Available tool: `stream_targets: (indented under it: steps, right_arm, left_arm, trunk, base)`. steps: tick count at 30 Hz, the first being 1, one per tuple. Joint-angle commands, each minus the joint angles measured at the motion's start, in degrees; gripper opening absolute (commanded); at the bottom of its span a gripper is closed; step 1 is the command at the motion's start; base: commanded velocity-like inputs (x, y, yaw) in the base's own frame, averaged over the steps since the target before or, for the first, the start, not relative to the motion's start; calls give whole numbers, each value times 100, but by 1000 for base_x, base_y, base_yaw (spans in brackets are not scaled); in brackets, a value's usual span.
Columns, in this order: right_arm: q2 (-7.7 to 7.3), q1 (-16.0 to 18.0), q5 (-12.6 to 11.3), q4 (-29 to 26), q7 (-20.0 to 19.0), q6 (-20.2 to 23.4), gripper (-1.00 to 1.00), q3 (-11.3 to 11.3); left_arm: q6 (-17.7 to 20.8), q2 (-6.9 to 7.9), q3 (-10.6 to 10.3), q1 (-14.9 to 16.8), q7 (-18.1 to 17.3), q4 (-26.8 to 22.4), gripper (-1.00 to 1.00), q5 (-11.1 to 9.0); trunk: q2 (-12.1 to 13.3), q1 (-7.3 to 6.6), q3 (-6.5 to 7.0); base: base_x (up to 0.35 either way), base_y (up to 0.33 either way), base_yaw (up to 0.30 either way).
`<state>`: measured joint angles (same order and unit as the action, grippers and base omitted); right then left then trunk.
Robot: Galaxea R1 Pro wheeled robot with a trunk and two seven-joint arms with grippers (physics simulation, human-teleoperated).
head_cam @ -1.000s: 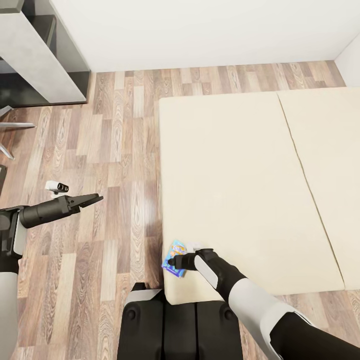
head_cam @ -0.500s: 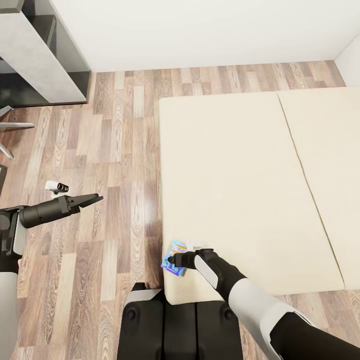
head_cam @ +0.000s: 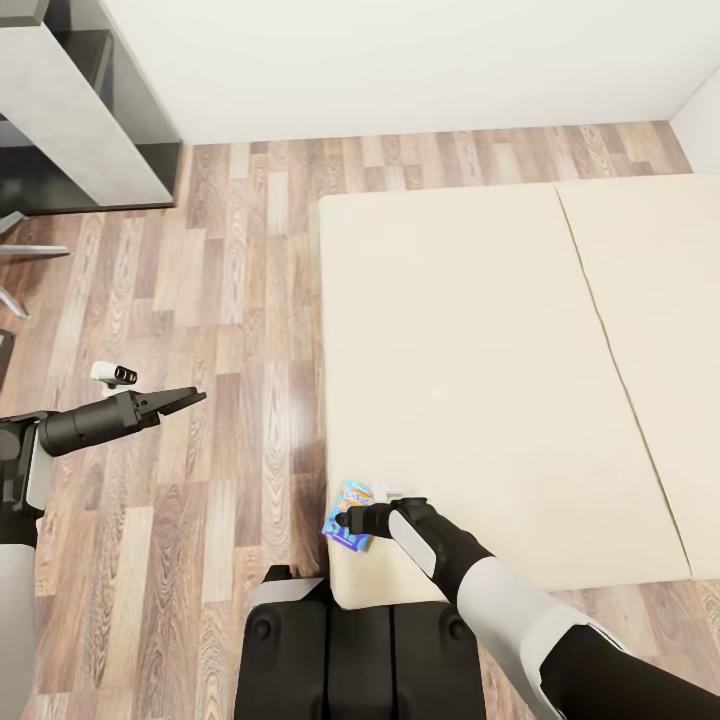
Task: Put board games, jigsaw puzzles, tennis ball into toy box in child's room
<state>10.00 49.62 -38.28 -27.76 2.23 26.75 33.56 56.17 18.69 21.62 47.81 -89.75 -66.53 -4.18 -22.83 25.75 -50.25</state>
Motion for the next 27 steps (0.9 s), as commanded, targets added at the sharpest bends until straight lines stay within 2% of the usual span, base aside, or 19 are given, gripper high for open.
stream_targets:
  steps: [1, 7, 27]
  right_arm:
    - [0, 4, -30, -2, 23, 15, 100, 20]
    - [0, 5, -30, -7, 20, 15, 100, 21]
    - [0, 4, -30, -8, 15, 15, 100, 20]
  left_arm:
    - [61, 3, 0, 1, -25, -1, 100, 5]
    - [61, 3, 0, -1, -25, -1, 100, 5]
    - [61, 3, 0, -2, -25, -1, 100, 5]
  trunk:
    - [-9, 3, -6]
    - [-9, 3, -6]
    - [-9, 3, -6]
  base:
    - [0, 154, 0]
    - [0, 99, 0]
    - [0, 4, 0]
